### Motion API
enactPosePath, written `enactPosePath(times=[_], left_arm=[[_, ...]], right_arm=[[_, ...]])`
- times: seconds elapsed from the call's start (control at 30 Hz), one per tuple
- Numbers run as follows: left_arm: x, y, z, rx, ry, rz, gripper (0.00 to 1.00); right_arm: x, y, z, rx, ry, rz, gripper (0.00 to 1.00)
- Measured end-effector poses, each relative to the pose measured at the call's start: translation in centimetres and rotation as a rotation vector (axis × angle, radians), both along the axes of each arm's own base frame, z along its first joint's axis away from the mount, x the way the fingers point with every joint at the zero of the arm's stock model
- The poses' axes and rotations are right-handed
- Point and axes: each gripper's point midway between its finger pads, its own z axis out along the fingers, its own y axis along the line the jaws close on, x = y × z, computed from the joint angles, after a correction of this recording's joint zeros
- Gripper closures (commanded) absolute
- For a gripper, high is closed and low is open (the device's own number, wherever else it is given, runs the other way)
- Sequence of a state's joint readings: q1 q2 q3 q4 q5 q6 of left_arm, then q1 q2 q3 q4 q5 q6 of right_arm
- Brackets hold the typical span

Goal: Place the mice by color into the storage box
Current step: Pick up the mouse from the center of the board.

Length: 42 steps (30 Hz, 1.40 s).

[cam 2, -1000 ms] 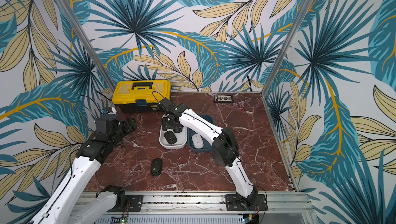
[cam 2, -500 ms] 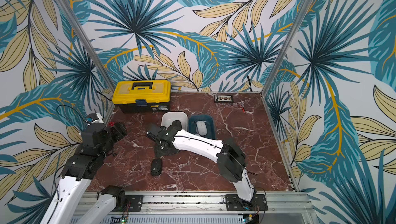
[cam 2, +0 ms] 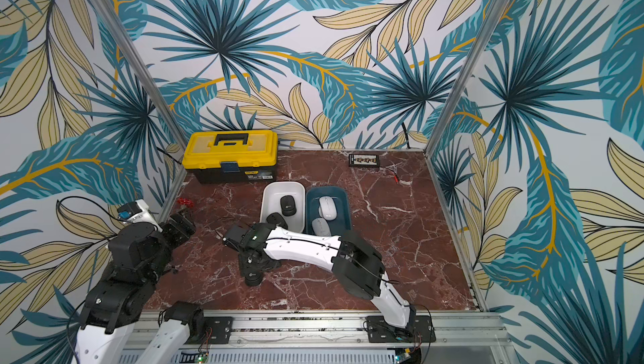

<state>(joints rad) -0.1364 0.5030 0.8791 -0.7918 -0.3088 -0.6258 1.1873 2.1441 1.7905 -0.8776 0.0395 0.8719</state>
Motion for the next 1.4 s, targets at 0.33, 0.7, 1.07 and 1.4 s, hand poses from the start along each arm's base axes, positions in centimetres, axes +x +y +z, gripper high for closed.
enactPosePath(times=[0.33,0.7,1.07,1.4], left_arm=[[-0.1,-0.3,-0.1,-0.01,0.002,-0.015,0.2],[-0.5,-0.3,-0.3,-0.019,-0.007,-0.016,0.2],[-0.5,-0.5,-1.1,-0.022,0.008,-0.026,0.2],[-0.5,-0.5,-1.2,-0.022,0.01,-0.026,0.2]], right_arm=[[-0.5,1.2,-0.8,-0.001,0.01,-0.014,0.19],[-0.6,2.3,-2.0,-0.027,0.022,-0.015,0.18],[-0.7,2.6,-3.0,-0.042,0.044,-0.03,0.17],[-0.7,2.5,-4.5,-0.063,0.075,-0.036,0.17]])
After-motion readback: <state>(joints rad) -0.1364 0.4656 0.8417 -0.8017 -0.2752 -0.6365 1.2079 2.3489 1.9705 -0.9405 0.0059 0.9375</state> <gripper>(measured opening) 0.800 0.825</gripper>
